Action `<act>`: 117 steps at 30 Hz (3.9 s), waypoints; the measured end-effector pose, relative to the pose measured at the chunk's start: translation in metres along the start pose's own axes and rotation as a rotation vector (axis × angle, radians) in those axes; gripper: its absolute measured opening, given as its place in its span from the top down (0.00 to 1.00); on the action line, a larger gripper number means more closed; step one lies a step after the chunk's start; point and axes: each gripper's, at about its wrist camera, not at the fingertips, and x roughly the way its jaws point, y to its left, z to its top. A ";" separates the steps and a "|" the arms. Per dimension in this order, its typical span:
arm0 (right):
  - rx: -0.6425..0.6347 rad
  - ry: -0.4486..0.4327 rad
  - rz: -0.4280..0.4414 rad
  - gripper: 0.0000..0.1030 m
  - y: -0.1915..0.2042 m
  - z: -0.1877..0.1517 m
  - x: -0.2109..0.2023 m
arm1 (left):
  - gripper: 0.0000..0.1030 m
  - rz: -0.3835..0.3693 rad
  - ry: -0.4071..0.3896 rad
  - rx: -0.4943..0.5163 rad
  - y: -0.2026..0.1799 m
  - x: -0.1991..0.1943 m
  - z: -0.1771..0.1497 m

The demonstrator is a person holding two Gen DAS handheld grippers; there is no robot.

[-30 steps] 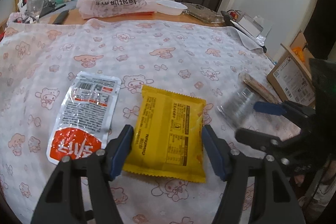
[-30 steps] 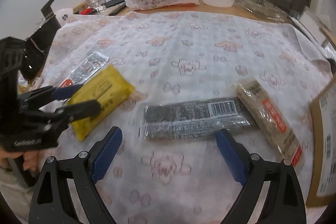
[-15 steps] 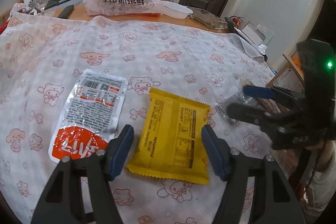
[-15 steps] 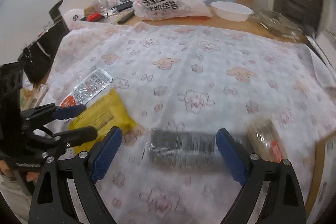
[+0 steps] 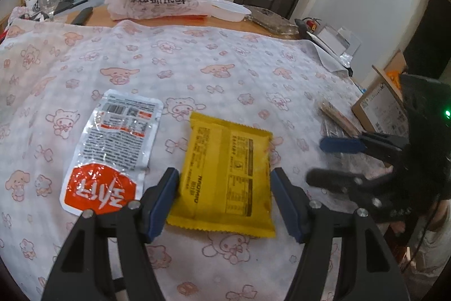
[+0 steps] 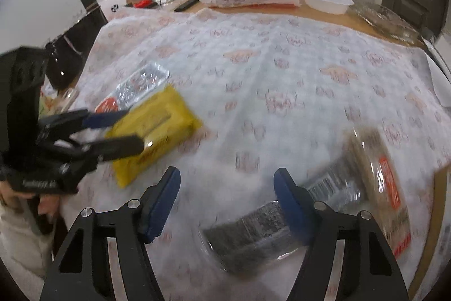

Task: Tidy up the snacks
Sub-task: 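Grasp the dark seaweed pack with the right gripper while the left grasps the yellow pack, then carry both packs into the box and open both grippers, then move both grippers back over the remaining snacks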

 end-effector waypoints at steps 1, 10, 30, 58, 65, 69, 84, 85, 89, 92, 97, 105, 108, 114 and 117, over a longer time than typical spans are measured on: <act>0.007 0.006 -0.003 0.38 0.000 -0.004 -0.003 | 0.38 -0.003 0.001 0.000 -0.001 0.000 -0.001; 0.101 -0.055 -0.233 0.37 -0.010 -0.039 -0.043 | 0.26 0.053 0.016 0.055 -0.019 0.006 -0.004; 0.106 -0.118 -0.271 0.66 -0.026 -0.055 -0.046 | 0.37 0.175 -0.016 0.062 -0.031 0.010 -0.002; -0.020 -0.523 -0.190 0.66 -0.035 -0.054 -0.228 | 0.37 0.065 -0.336 0.244 -0.219 -0.130 0.060; 0.109 -0.530 -0.278 0.66 -0.115 -0.084 -0.251 | 0.37 -0.045 -0.275 0.355 -0.315 -0.085 0.080; 0.167 -0.517 -0.306 0.66 -0.160 -0.096 -0.254 | 0.37 -0.081 -0.225 0.388 -0.352 -0.054 0.088; 0.161 -0.436 -0.328 0.66 -0.216 -0.089 -0.227 | 0.37 -0.072 -0.061 0.412 -0.405 0.042 0.117; 0.158 -0.432 -0.330 0.66 -0.217 -0.089 -0.225 | 0.37 -0.068 -0.048 0.418 -0.407 0.046 0.117; 0.153 -0.420 -0.349 0.66 -0.215 -0.089 -0.220 | 0.37 -0.066 -0.031 0.426 -0.406 0.052 0.116; 0.152 -0.417 -0.348 0.65 -0.210 -0.090 -0.220 | 0.37 -0.071 -0.028 0.426 -0.404 0.054 0.117; 0.153 -0.423 -0.343 0.62 -0.206 -0.091 -0.224 | 0.35 -0.078 -0.031 0.423 -0.402 0.053 0.119; 0.141 -0.439 -0.328 0.45 -0.197 -0.096 -0.233 | 0.32 -0.075 -0.058 0.423 -0.400 0.041 0.119; 0.142 -0.445 -0.323 0.42 -0.194 -0.097 -0.237 | 0.31 -0.078 -0.067 0.410 -0.395 0.034 0.119; 0.134 -0.455 -0.322 0.40 -0.182 -0.098 -0.246 | 0.31 -0.078 -0.105 0.389 -0.381 0.010 0.117; 0.120 -0.464 -0.323 0.39 -0.169 -0.096 -0.253 | 0.31 -0.073 -0.129 0.373 -0.370 -0.007 0.115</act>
